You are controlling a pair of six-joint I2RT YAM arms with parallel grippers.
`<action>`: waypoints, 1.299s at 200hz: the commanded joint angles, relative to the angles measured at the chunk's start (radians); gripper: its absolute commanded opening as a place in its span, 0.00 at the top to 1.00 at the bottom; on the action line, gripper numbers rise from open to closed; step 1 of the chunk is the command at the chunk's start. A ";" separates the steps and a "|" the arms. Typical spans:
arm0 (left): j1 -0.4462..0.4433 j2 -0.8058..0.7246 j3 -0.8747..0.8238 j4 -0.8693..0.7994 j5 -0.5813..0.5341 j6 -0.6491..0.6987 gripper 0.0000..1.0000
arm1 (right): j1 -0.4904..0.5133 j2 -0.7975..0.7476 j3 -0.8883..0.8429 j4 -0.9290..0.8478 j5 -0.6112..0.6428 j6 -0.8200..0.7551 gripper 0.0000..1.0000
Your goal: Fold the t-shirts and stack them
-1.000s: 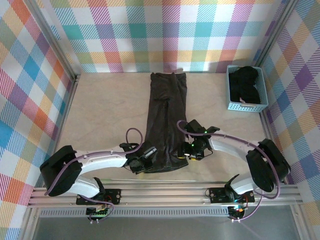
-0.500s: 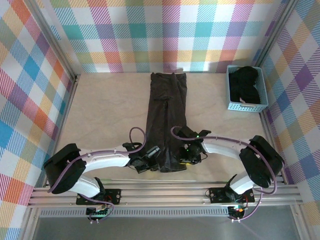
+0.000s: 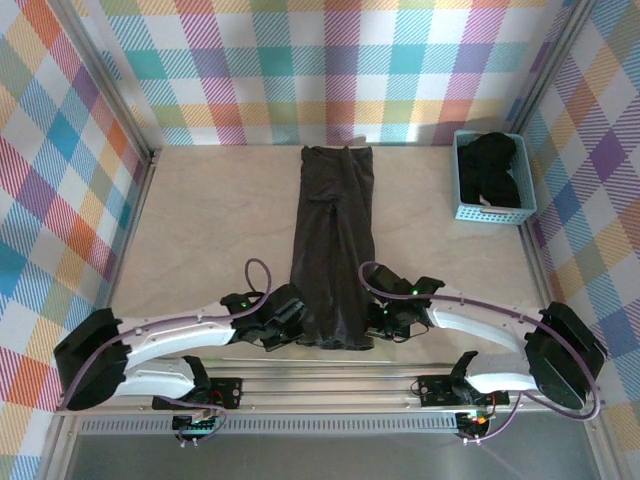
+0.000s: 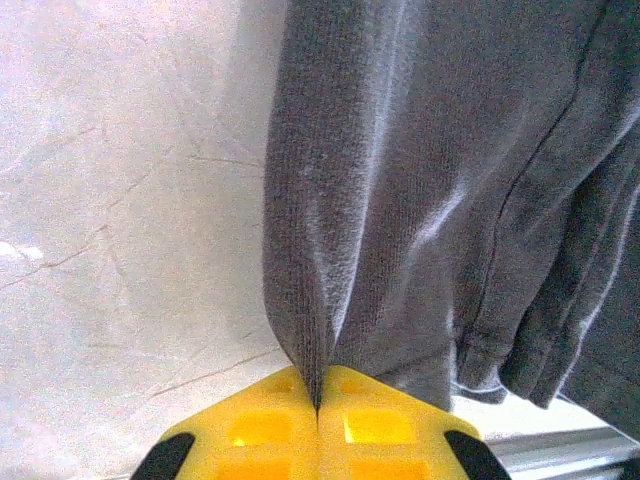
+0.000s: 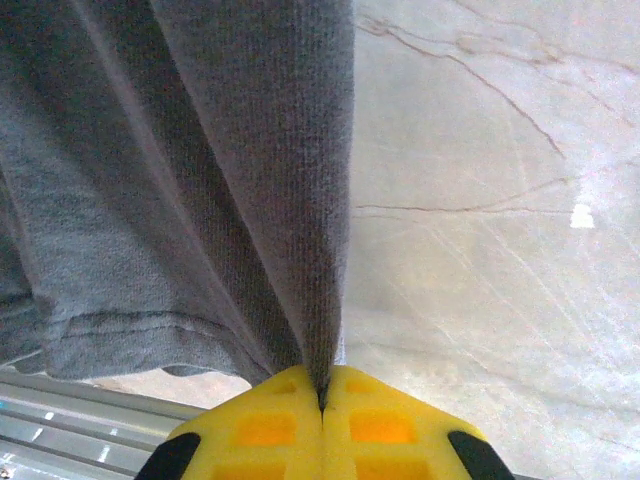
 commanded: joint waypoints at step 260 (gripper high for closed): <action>0.497 0.534 0.815 -0.244 0.109 0.389 1.00 | -0.509 0.451 0.640 0.005 -0.237 -0.096 1.00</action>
